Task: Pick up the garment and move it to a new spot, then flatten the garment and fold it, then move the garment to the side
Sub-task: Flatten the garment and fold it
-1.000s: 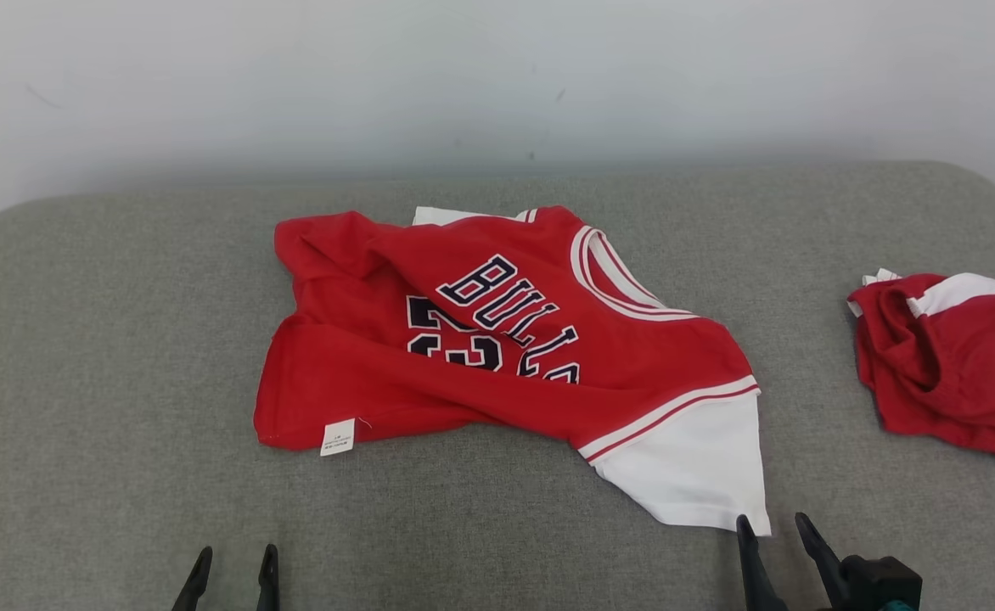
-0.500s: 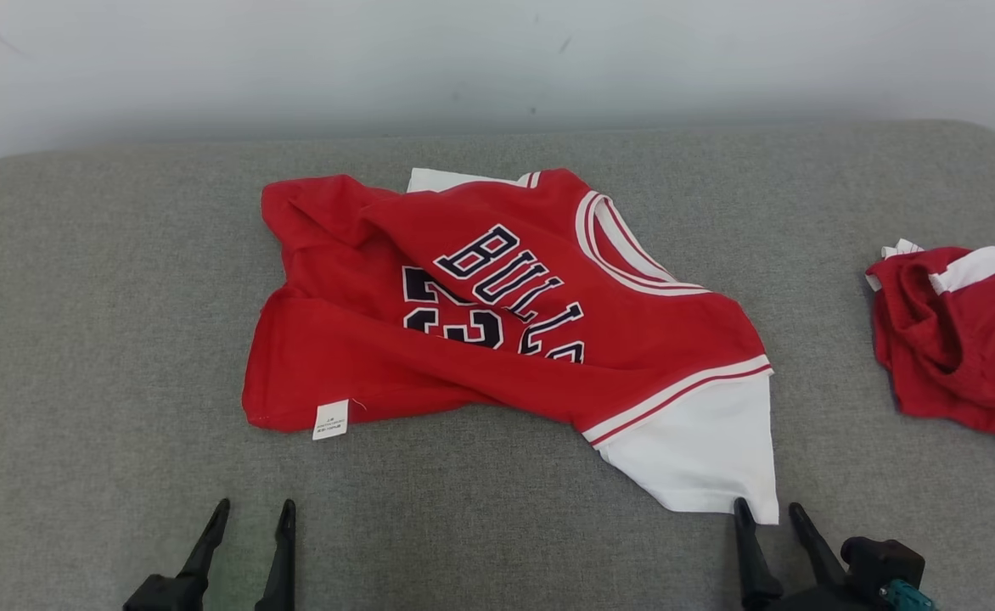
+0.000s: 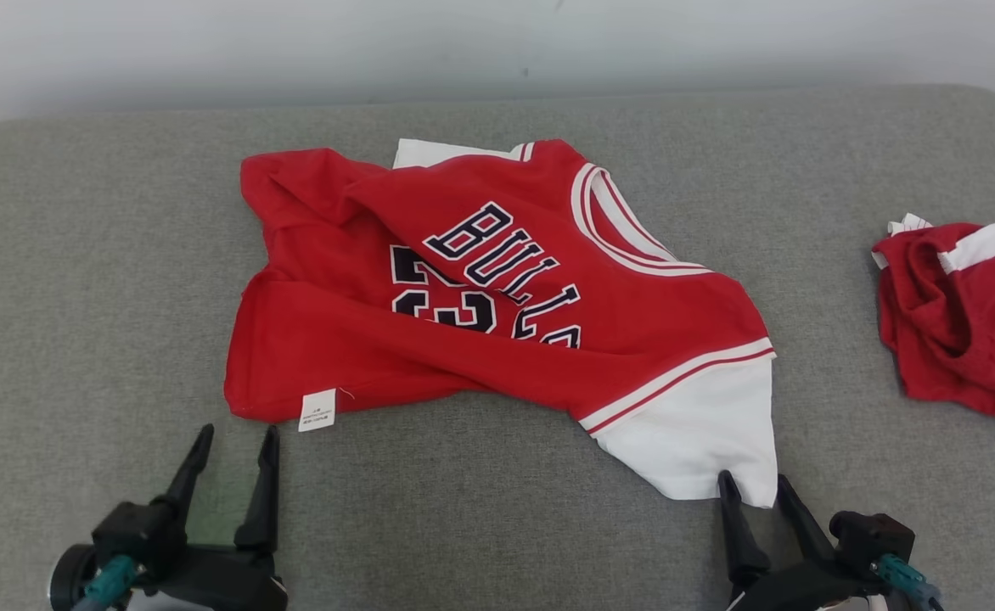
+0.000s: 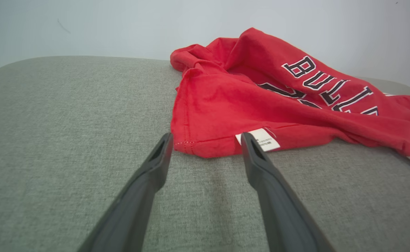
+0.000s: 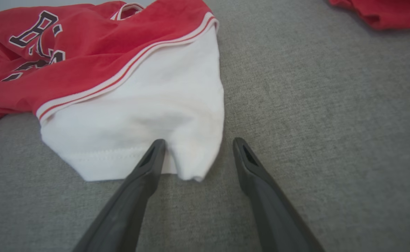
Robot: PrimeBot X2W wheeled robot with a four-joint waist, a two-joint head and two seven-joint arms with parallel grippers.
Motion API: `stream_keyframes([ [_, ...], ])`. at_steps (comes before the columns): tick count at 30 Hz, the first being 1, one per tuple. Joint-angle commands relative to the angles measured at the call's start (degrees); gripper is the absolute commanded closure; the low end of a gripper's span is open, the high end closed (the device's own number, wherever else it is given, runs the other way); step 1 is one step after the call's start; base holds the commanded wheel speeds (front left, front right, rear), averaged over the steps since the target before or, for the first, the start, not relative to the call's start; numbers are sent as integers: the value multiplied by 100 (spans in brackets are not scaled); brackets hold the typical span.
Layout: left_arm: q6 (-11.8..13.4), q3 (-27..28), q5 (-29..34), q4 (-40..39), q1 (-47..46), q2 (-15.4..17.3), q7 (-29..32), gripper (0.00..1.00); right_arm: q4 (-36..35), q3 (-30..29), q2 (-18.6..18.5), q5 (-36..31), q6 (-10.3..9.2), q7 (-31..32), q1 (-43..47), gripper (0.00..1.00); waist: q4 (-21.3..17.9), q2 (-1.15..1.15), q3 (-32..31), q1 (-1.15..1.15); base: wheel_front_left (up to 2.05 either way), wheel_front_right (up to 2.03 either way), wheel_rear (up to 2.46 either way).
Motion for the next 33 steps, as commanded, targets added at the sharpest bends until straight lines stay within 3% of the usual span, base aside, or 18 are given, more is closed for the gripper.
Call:
stream_keyframes([
  [1,-44,32,-72,148,-151,87,-3,0,39,71,-17,20,-2,16,-54,0,-49,0,53,-1,0,0,0],
  [12,-146,-69,-736,1014,-826,382,-3,0,-49,271,-58,36,-2,15,-171,0,-219,0,244,-1,0,0,0],
  [23,-151,-916,-2462,1350,-1093,830,-3,0,-109,349,-68,-3,-3,30,-252,0,-317,0,375,-1,0,0,0],
  [33,-152,-1605,-3400,1233,-1174,1308,-3,0,-141,383,-76,-16,-3,30,-274,0,-350,0,419,-1,0,0,0],
])
